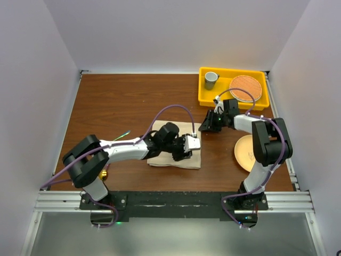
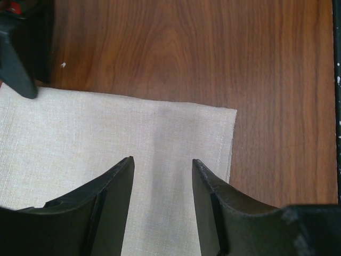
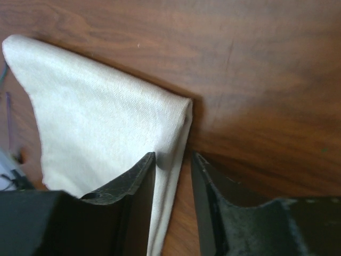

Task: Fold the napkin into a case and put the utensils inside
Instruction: Move the square-folded napkin to the center of the board.

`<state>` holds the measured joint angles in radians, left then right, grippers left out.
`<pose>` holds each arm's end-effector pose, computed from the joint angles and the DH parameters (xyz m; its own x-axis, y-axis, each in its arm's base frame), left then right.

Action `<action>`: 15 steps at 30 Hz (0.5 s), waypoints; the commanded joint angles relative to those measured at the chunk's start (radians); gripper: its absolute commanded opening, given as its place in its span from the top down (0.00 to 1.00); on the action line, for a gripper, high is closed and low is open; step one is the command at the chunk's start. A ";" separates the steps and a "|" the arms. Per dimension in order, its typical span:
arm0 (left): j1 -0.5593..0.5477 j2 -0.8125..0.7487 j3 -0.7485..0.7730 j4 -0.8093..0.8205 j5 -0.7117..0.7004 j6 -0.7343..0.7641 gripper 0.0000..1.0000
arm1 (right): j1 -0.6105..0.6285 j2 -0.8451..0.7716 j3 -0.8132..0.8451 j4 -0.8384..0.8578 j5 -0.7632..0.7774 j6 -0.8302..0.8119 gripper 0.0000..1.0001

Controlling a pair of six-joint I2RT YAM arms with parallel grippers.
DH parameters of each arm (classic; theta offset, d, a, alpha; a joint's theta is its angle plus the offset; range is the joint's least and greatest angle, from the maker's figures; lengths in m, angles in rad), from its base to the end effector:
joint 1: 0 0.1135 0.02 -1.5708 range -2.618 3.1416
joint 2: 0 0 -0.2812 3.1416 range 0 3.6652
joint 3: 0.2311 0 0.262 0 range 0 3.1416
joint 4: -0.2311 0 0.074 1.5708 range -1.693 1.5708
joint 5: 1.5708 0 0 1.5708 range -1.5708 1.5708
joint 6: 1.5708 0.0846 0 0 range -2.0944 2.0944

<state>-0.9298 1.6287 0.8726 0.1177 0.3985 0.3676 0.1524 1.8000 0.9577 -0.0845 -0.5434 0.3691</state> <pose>0.2039 -0.3282 0.1723 -0.0001 0.5540 -0.8325 0.9913 0.1096 0.0728 0.3752 0.1019 0.1199 -0.8948 0.1750 -0.4108 -0.1222 0.7889 0.6022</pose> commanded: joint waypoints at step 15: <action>0.023 -0.202 -0.115 -0.072 0.034 0.082 0.45 | 0.052 -0.161 -0.203 0.035 -0.251 0.179 0.60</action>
<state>-0.9054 1.4906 0.7853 0.0448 0.4438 0.3714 0.1928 1.7329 0.7425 0.0547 -0.7303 0.5747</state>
